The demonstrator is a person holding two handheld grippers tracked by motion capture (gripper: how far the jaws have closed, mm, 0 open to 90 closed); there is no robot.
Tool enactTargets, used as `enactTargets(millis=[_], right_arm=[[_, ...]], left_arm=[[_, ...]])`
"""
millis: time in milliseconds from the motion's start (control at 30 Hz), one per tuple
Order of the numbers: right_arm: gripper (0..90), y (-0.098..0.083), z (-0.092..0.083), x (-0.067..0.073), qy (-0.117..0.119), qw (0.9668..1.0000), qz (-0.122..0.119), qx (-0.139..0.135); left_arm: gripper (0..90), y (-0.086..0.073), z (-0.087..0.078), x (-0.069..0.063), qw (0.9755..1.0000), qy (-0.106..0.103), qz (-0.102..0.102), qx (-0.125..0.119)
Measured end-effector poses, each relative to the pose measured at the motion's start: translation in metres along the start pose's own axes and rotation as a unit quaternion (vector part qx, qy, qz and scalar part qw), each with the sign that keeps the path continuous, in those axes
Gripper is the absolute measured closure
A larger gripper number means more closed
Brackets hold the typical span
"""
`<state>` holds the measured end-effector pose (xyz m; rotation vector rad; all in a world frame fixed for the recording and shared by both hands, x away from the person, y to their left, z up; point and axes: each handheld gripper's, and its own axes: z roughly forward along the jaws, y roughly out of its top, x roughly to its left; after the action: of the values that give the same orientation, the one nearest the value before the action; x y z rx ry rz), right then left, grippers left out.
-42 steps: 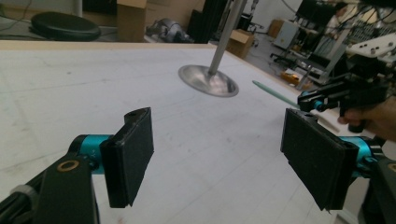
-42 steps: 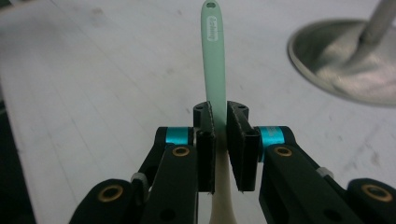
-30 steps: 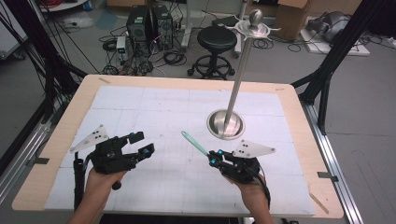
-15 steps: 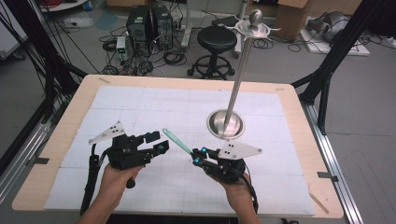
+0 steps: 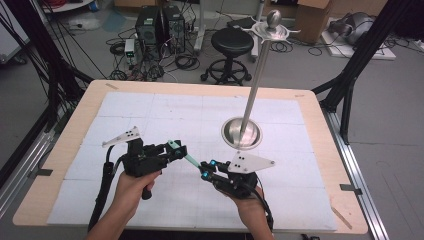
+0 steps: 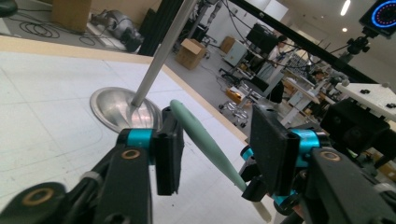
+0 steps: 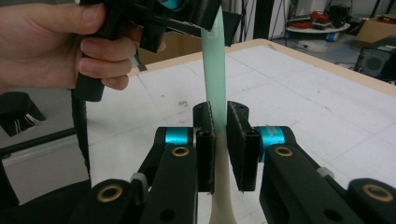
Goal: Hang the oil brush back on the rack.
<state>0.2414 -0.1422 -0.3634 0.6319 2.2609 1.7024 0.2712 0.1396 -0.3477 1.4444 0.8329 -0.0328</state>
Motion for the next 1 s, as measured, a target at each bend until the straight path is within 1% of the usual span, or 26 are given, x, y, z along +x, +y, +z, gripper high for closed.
enactTargets(millis=[100, 200, 300, 467, 500, 567, 633, 700, 767, 800, 833, 900, 933, 1000], right_arm=[[82.0, 0.000, 0.000, 0.001, 0.003, 1.0000, -0.002, -0.003], [82.0, 0.000, 0.000, 0.002, 0.007, 1.0000, -0.002, -0.003], [81.9, 0.000, 0.000, 0.002, 0.010, 0.9999, 0.000, -0.004], [81.7, 0.000, 0.000, 0.003, 0.015, 0.9999, 0.000, -0.004], [81.7, 0.000, 0.000, 0.004, 0.016, 0.9999, 0.000, -0.004], [81.6, 0.000, 0.001, 0.004, 0.018, 0.9998, 0.001, 0.000], [81.4, 0.000, 0.002, 0.004, 0.018, 0.9998, -0.002, 0.003], [81.4, -0.001, 0.004, 0.004, 0.020, 0.9998, -0.002, 0.004], [81.0, -0.001, 0.005, 0.004, 0.028, 0.9996, 0.000, 0.003], [80.7, 0.000, 0.005, 0.004, 0.035, 0.9994, 0.002, 0.001], [79.2, -0.001, 0.005, 0.003, 0.045, 0.9989, 0.011, 0.001], [70.8, -0.001, 0.006, 0.002, 0.051, 0.9986, 0.014, 0.002], [68.0, -0.001, 0.006, 0.001, 0.058, 0.9981, 0.018, 0.004], [62.5, 0.000, 0.005, -0.002, 0.077, 0.9967, 0.027, 0.001]], left_arm=[[62.7, 0.001, -0.001, -0.001, 0.9999, -0.006, 0.005, -0.007], [68.1, 0.001, -0.002, -0.001, 0.9999, -0.006, 0.008, -0.008], [73.2, 0.002, -0.003, -0.001, 0.9998, -0.013, 0.014, -0.008], [75.6, 0.002, -0.005, -0.003, 0.9994, -0.024, 0.021, -0.011], [76.3, 0.002, -0.005, -0.004, 0.9993, -0.030, 0.021, -0.012], [78.5, 0.003, -0.005, -0.006, 0.9987, -0.041, 0.030, -0.009], [80.8, 0.004, -0.004, -0.010, 0.9977, -0.050, 0.045, -0.009], [82.0, 0.004, -0.004, -0.013, 0.9968, -0.052, 0.060, -0.008], [82.5, 0.006, -0.004, -0.016, 0.9958, -0.055, 0.073, -0.006], [82.7, 0.007, -0.005, -0.017, 0.9953, -0.060, 0.076, -0.006], [82.8, 0.008, -0.005, -0.018, 0.9947, -0.064, 0.080, -0.006], [82.9, 0.009, -0.007, -0.019, 0.9935, -0.072, 0.089, -0.004], [82.9, 0.010, -0.008, -0.019, 0.9930, -0.078, 0.089, -0.003], [82.9, 0.011, -0.010, -0.019, 0.9914, -0.092, 0.094, 0.000]])
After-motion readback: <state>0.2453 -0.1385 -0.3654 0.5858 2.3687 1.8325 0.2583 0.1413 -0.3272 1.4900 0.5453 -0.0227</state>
